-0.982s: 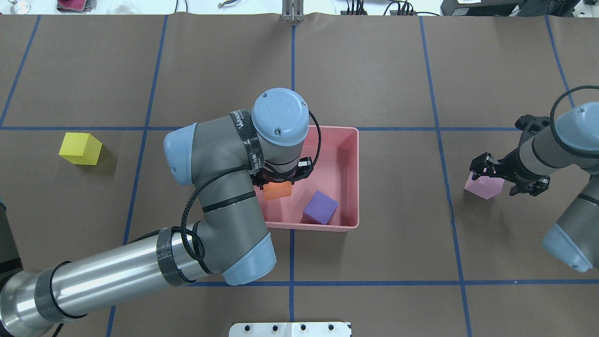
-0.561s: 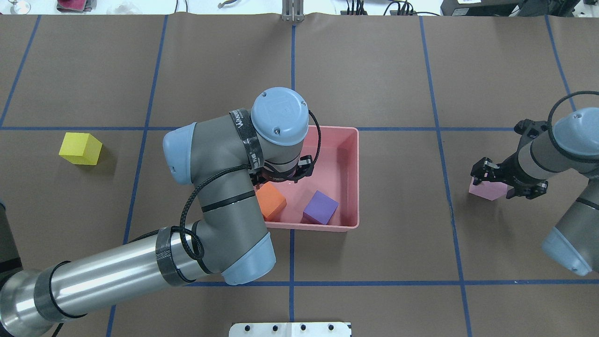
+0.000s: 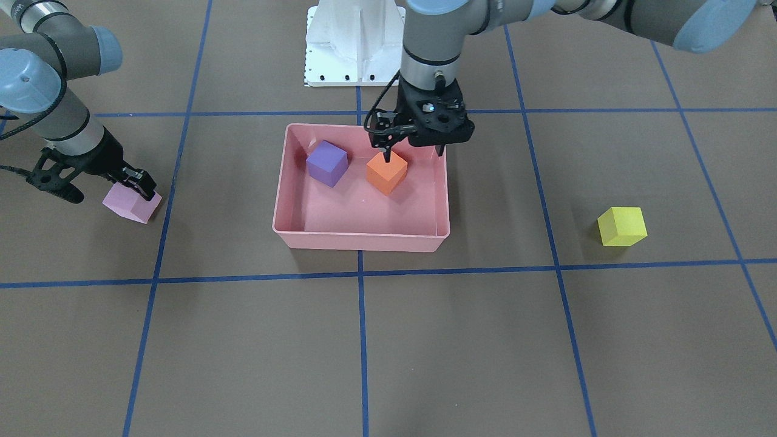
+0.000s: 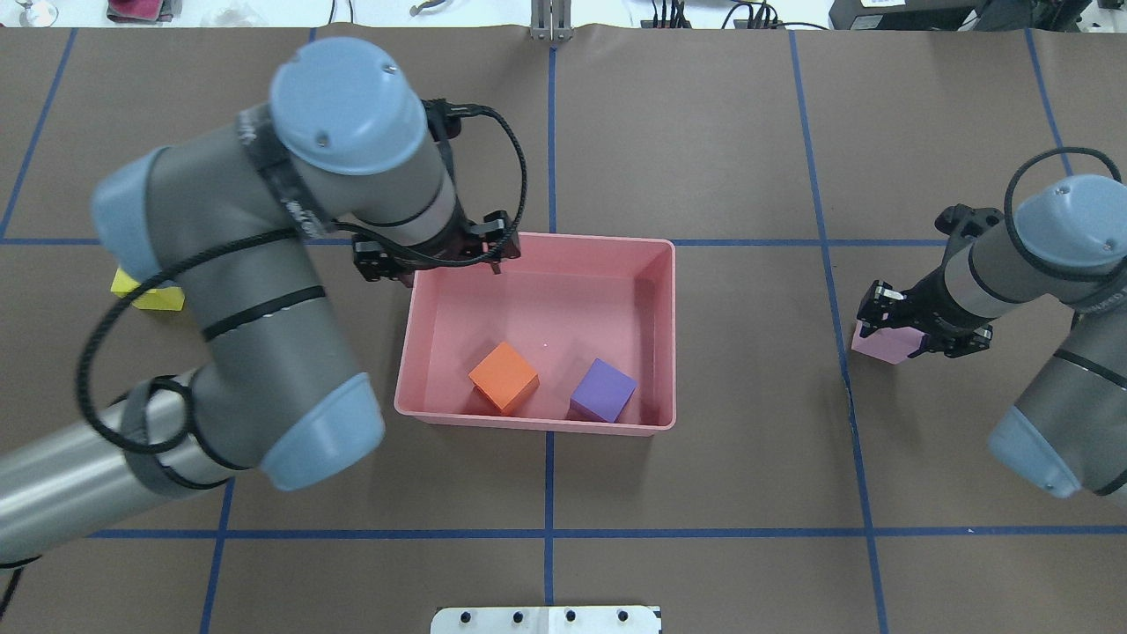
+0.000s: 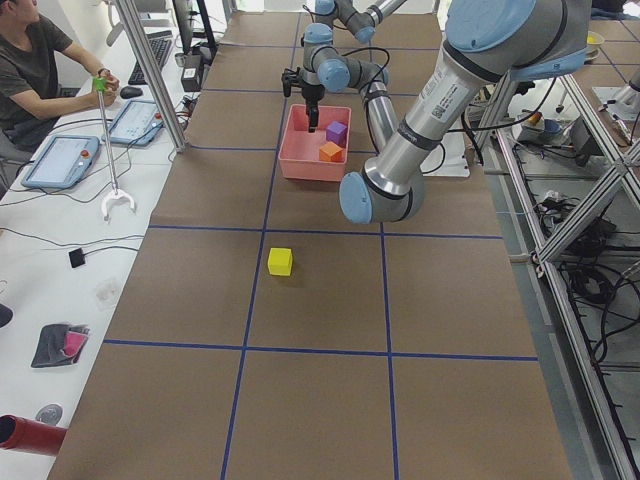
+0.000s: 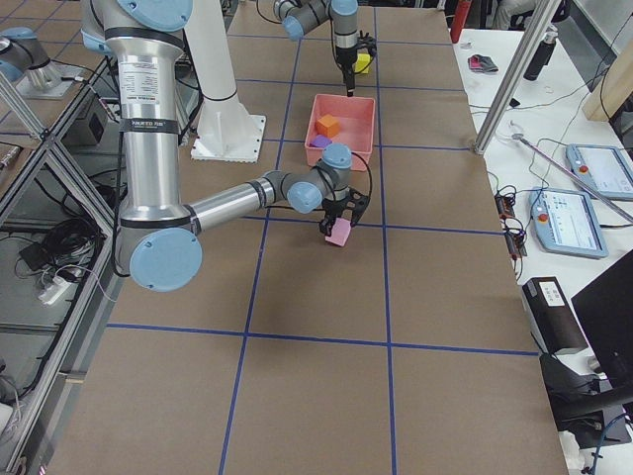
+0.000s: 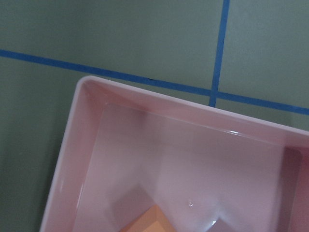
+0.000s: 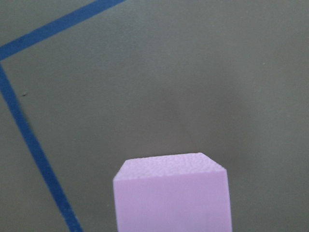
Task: Place blocks into pink bin with both arms
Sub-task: 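Lift light pink cube toward bin with right gripper while left moves to yellow cube, then release light pink cube in bin with right gripper while left grasps yellow cube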
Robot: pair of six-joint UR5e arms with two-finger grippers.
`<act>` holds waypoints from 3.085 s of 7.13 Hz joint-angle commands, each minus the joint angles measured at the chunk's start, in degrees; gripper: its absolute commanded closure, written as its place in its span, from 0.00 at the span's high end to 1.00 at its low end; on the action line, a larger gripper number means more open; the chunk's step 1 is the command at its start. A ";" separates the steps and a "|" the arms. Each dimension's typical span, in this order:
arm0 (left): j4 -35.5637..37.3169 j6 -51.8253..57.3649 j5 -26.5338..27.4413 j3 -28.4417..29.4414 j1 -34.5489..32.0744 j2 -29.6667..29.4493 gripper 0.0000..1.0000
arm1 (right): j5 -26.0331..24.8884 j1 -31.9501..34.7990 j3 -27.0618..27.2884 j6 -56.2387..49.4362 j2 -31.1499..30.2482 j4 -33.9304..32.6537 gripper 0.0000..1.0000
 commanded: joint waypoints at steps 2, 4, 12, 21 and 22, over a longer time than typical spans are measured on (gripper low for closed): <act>-2.37 24.55 -3.27 -8.24 -11.58 20.39 0.99 | 0.60 0.46 3.06 2.93 20.59 -21.41 0.00; -8.86 38.30 -5.64 -5.71 -18.89 29.99 1.00 | -0.27 -1.89 4.57 7.57 25.54 -22.97 0.00; -27.88 35.55 -6.26 18.31 -19.97 26.79 1.00 | -8.45 -15.00 -5.45 13.85 36.38 -22.27 0.00; -30.69 30.35 -9.08 22.26 -16.98 26.51 0.53 | -8.89 -16.77 -5.55 12.70 35.59 -22.35 1.00; -30.69 30.44 -9.08 22.35 -16.98 26.52 0.23 | -8.28 -15.37 -3.19 12.70 34.98 -22.79 1.00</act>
